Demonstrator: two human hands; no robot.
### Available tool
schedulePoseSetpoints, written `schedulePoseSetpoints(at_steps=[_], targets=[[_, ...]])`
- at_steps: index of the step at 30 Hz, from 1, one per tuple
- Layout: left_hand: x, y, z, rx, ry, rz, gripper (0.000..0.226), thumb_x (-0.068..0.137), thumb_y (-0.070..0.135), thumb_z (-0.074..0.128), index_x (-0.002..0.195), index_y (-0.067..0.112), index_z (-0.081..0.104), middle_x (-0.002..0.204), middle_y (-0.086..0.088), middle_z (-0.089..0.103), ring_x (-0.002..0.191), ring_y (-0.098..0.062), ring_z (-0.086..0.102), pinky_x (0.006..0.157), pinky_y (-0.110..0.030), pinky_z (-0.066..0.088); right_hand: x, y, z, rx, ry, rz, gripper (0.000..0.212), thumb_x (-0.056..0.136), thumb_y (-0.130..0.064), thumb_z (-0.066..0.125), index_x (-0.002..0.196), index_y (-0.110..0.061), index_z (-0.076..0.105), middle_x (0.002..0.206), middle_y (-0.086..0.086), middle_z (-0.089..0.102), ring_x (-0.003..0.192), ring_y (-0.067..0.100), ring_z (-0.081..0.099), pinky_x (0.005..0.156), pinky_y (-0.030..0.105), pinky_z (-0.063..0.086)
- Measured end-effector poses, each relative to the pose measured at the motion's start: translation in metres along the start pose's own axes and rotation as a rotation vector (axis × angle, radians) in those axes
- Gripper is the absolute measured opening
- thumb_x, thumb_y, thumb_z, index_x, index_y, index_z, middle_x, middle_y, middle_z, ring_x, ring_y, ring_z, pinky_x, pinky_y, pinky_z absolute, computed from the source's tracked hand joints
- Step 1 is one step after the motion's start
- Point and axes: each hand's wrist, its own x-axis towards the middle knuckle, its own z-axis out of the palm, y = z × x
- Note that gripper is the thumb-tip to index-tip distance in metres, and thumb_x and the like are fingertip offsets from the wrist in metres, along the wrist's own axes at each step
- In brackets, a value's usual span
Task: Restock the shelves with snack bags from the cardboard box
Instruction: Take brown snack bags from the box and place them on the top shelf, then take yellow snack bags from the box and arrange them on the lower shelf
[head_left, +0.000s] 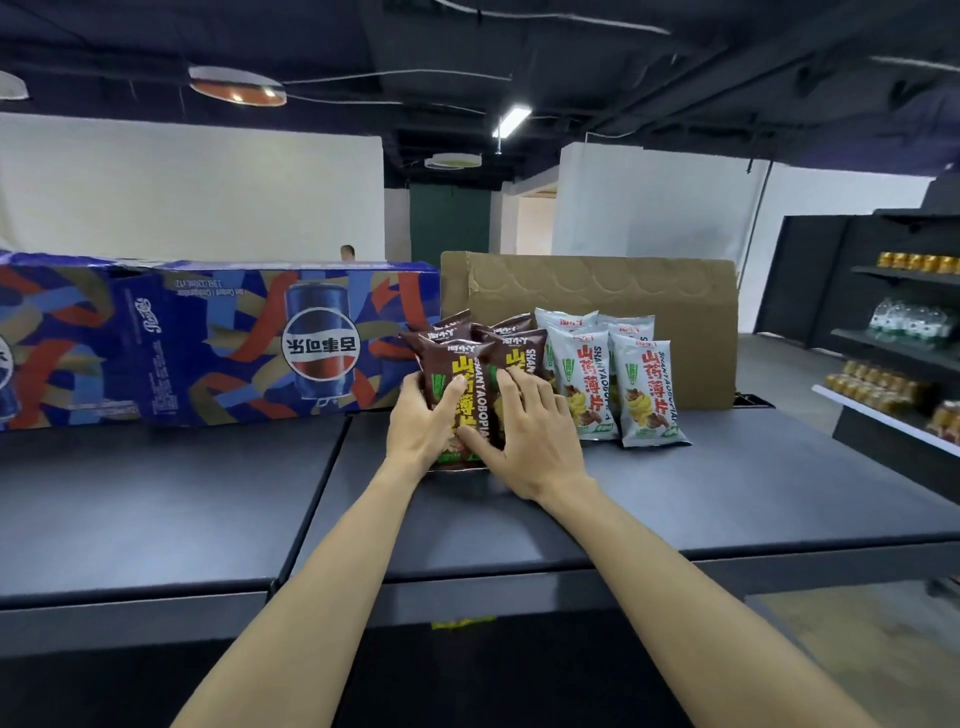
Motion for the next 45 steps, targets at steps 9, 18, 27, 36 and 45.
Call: schedulePoseSetpoints(at_steps=[9,18,27,36,45], targets=[[-0.009,0.001,0.006,0.177,0.117,0.109,0.067,0.087,0.056,0.055,0.135,0.011,0.04,0.133,-0.012,0.049,0.122,-0.032,0.049,0.1,-0.048,0.04,-0.045,0.012,-0.048,-0.141,-0.104,0.08,0.067,0.089,-0.068,0.035,0.127,-0.016,0.053,0.14,0.009,0.048,0.127,0.029,0.044,0.099,0.047,0.041],[-0.093,0.049,0.021,0.446,-0.092,0.901,0.052,0.087,0.03,0.058,0.136,0.018,0.045,0.129,-0.002,0.053,0.117,-0.022,0.051,0.094,-0.036,0.045,-0.08,0.025,-0.088,-0.254,-0.131,0.079,0.053,0.091,-0.056,0.038,0.123,-0.016,0.052,0.131,0.009,0.053,0.115,0.032,0.052,0.09,0.045,0.047],[-0.191,0.08,0.087,0.812,-0.28,0.956,0.038,0.091,0.044,0.048,0.124,0.027,0.052,0.1,0.008,0.067,0.087,-0.019,0.065,0.064,-0.031,0.049,-0.184,0.115,-0.158,-0.284,-0.222,0.312,0.035,0.092,-0.046,0.046,0.109,-0.016,0.055,0.109,0.006,0.06,0.1,0.03,0.059,0.08,0.04,0.045],[-0.316,0.111,0.191,0.923,-0.614,1.089,0.022,0.088,0.046,0.047,0.093,0.025,0.052,0.092,0.007,0.065,0.084,-0.021,0.064,0.06,-0.03,0.039,-0.297,0.2,-0.249,-0.262,-0.339,0.415,0.027,0.088,-0.03,0.05,0.109,-0.014,0.053,0.11,0.009,0.057,0.102,0.032,0.056,0.08,0.04,0.047],[-0.396,0.108,0.276,0.894,-0.756,1.133,0.023,0.09,0.042,0.047,0.094,0.021,0.057,0.083,0.002,0.066,0.071,-0.024,0.06,0.054,-0.029,0.039,-0.405,0.261,-0.289,-0.289,-0.456,0.607,0.026,0.09,-0.032,0.049,0.112,-0.016,0.05,0.114,0.007,0.05,0.107,0.029,0.052,0.079,0.041,0.048]])
